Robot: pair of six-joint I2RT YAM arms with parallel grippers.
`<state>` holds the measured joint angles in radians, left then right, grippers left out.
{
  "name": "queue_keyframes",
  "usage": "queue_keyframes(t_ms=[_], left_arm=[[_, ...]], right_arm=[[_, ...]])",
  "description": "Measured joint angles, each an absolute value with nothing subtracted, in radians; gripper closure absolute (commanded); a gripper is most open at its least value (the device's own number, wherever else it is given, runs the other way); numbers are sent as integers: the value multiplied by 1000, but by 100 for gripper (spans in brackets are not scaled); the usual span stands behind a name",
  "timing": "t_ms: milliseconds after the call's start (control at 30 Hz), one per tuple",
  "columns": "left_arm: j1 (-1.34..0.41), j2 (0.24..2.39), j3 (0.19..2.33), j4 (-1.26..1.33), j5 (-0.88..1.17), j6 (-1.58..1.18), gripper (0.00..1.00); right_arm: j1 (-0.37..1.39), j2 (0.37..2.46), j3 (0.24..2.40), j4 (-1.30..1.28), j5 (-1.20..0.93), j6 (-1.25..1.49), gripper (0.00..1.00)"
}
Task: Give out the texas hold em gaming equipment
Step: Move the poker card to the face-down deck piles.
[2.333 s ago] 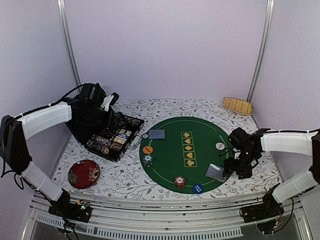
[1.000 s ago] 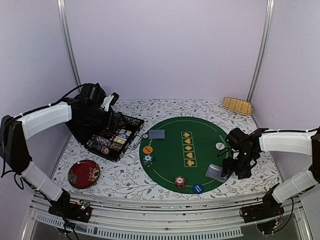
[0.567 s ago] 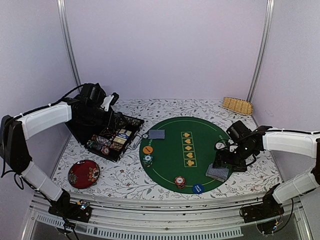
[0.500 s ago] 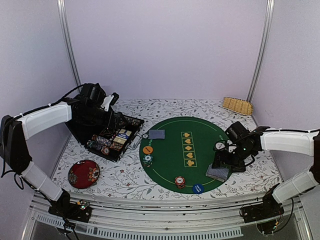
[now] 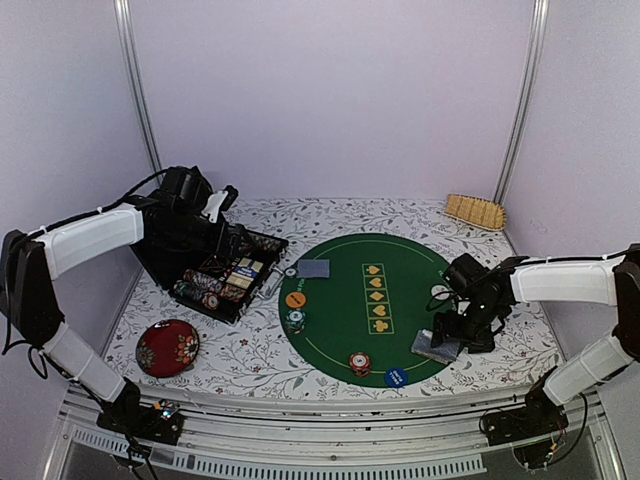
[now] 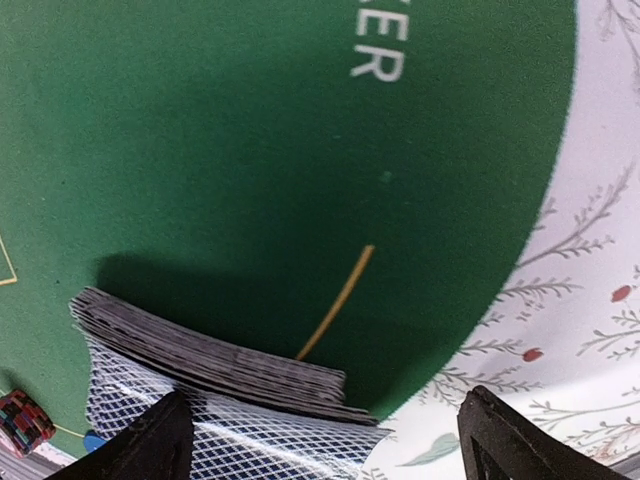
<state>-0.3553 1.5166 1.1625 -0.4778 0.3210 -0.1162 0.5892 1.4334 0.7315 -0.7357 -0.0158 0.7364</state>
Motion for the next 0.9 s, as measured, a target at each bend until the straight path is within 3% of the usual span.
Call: queue_keyframes(t_ms=[333, 900], left_arm=[[-355, 1522, 1163, -478, 321, -116, 2], [-355, 1522, 1163, -485, 321, -116, 2]], right_arm=[[589, 1401, 728, -767, -10, 718, 13], [440, 1188, 507, -565, -251, 718, 44]])
